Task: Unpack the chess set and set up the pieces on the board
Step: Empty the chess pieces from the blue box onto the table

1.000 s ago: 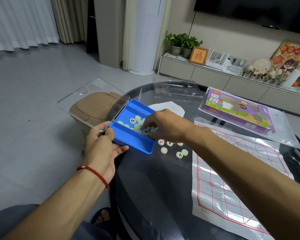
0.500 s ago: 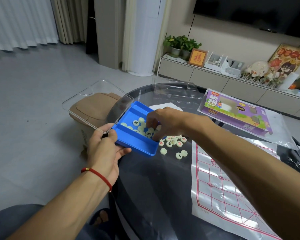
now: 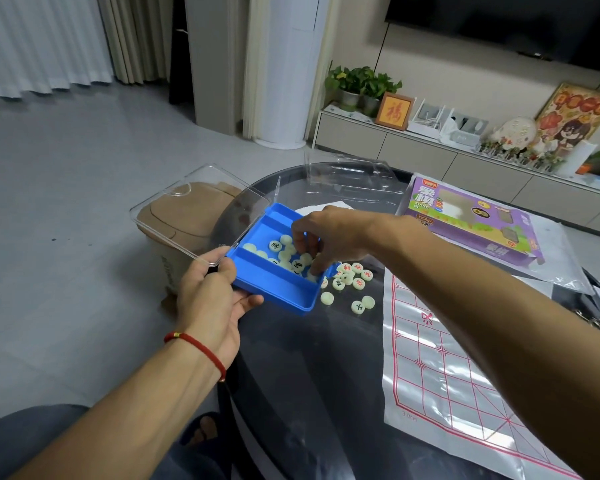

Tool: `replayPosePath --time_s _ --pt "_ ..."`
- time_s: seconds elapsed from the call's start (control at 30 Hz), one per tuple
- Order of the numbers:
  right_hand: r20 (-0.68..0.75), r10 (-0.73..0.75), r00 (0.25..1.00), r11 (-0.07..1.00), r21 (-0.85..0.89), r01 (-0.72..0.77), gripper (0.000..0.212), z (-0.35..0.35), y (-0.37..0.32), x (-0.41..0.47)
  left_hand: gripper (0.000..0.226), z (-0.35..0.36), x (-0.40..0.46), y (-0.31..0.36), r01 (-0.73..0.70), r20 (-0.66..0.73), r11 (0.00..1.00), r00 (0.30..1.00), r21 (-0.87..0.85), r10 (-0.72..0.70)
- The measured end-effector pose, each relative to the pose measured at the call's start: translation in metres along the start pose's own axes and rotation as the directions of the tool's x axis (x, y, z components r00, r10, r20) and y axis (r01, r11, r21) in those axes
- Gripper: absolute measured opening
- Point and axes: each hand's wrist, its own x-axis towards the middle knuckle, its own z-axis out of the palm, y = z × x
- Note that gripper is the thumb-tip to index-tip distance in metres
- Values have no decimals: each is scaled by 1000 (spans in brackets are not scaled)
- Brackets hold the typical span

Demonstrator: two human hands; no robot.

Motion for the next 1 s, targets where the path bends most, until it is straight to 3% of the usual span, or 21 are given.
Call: replayPosePath --time_s 0.13,0.43,0.67,0.77,0.93,1.0 --pt "23 20 1000 1000 24 -20 37 0 2 0 22 1 -1 -1 -4 0 1000 1000 4 4" --pt "27 -34 999 998 -50 35 17 0 3 0 23 0 -2 -1 13 2 1000 1000 -3 -13" --pt "42 -38 998 998 48 36 9 0 0 -1 22 -1 -1 -1 0 -2 1000 1000 6 0" --pt "-16 -26 1000 995 95 28 10 -2 0 -5 22 -3 -1 -1 -12 1 1000 1000 15 12" --pt "-265 10 964 973 223 51 11 -10 25 -24 21 -6 3 1 -31 -46 999 998 18 32" --pt "-218 71 973 984 175 -33 11 -1 45 -34 23 -7 6 3 -26 -62 1000 998 6 26"
